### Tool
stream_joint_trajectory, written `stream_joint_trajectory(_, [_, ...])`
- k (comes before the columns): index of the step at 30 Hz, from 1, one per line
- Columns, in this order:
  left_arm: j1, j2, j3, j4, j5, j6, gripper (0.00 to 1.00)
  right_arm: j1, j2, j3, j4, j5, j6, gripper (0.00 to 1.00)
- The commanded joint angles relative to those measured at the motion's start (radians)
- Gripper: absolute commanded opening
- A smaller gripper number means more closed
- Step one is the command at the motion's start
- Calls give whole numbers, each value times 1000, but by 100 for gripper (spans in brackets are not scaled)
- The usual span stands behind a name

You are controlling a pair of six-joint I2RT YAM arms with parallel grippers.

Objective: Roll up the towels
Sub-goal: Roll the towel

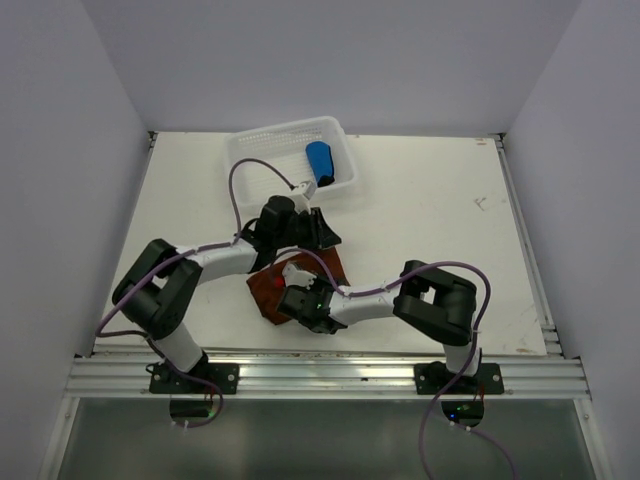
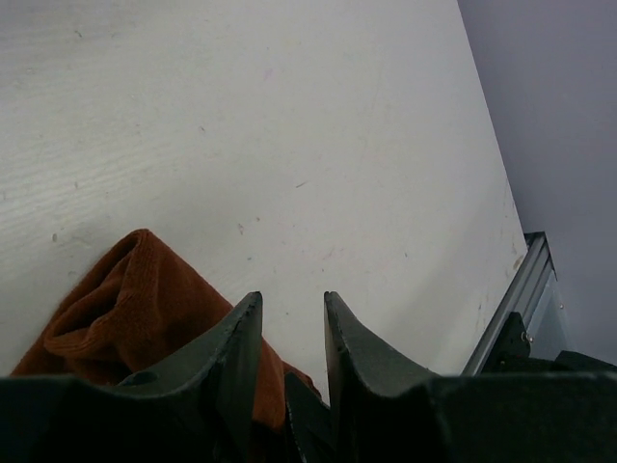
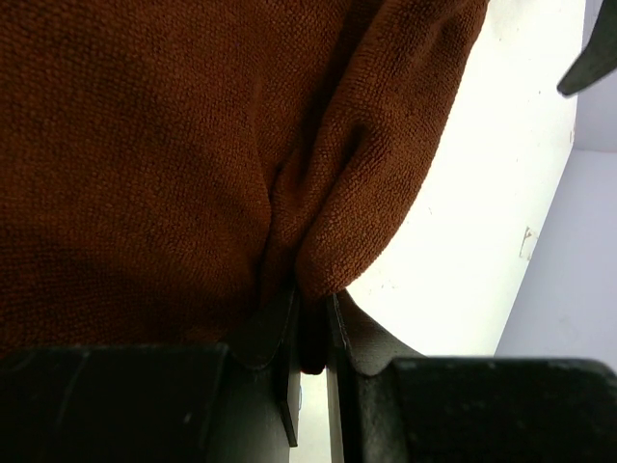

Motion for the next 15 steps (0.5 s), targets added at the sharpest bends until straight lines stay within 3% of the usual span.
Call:
stream_joint_trajectory(1, [3,59,25,151,115,-20,35,2,43,-10,-37,-99,31,0])
stream_joint_trajectory(5, [3,127,20,217,135,-61,30,4,43,-13,-39,-102,37,0])
stream_joint_trajectory(15, [1,113,-157,224,-15,-86,24,2,5,-41,0,-131,62,0])
